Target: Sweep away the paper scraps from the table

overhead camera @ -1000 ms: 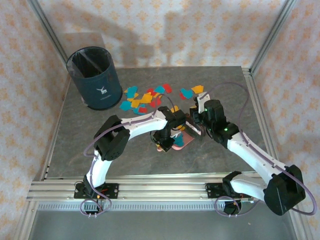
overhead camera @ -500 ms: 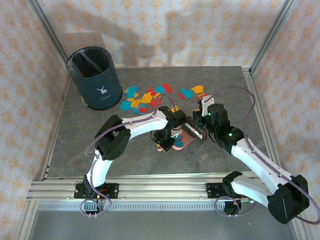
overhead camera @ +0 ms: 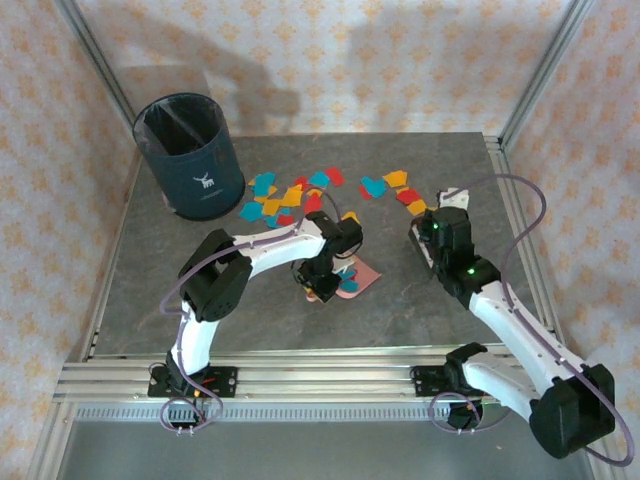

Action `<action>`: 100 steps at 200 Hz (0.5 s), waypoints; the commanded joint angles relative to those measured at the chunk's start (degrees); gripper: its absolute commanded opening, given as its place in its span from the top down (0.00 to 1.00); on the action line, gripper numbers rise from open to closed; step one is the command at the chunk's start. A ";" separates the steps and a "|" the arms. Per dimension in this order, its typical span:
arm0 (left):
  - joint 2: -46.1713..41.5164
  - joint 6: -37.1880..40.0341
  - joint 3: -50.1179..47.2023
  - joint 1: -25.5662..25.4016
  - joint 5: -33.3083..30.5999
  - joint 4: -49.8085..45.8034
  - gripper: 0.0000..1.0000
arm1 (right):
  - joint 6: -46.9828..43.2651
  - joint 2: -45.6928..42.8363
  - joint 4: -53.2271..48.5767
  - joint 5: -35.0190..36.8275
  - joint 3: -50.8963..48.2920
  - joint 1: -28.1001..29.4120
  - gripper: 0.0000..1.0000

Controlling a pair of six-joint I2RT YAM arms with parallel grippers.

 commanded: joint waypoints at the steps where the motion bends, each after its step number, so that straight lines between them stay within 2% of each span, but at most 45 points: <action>1: -2.23 1.46 -1.29 0.62 -0.56 -1.07 1.00 | 0.42 2.54 5.31 3.08 3.76 -2.96 1.00; 100: -3.86 2.16 -2.13 1.28 -0.46 -1.39 1.00 | -8.83 20.61 14.31 4.67 14.50 -10.29 1.00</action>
